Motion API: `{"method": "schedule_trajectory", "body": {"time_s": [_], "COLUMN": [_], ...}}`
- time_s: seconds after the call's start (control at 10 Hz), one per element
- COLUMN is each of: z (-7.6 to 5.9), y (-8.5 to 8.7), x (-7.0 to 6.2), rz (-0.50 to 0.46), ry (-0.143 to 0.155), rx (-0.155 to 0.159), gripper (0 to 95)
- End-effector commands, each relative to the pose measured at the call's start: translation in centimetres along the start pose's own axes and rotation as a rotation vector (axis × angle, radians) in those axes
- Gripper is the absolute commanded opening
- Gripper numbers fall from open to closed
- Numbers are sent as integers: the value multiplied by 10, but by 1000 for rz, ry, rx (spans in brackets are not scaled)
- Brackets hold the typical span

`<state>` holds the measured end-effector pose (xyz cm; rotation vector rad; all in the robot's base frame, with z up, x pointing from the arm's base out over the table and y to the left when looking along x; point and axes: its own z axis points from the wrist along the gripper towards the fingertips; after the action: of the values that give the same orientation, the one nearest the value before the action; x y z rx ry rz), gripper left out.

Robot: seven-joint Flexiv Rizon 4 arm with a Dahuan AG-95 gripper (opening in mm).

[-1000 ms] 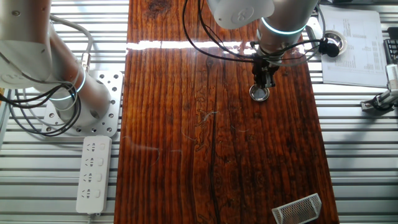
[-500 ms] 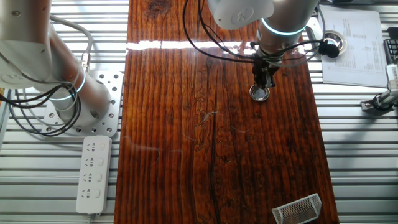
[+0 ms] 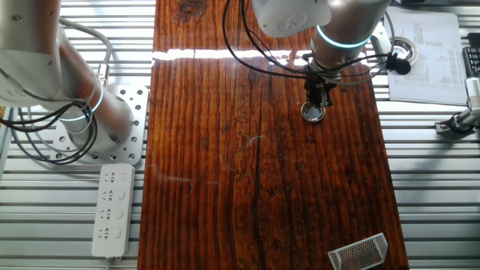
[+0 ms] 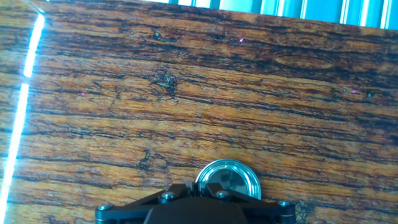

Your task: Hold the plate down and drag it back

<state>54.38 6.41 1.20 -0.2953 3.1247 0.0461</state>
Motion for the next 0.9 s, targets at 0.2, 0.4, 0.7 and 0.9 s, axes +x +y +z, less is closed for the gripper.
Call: {"method": "schedule_trajectory", "body": {"time_s": [0.2,0.4,0.7,0.9], "z": [0,0,-1,0], "y": [0,1,1,2], "x": [-1,-1,-1,-1], "rz": [-3,-7,-12,-13], "ry": [3,4,6,4], "rx": [-9,-8,-10,-11], "gripper": [0,0,0,0]}}
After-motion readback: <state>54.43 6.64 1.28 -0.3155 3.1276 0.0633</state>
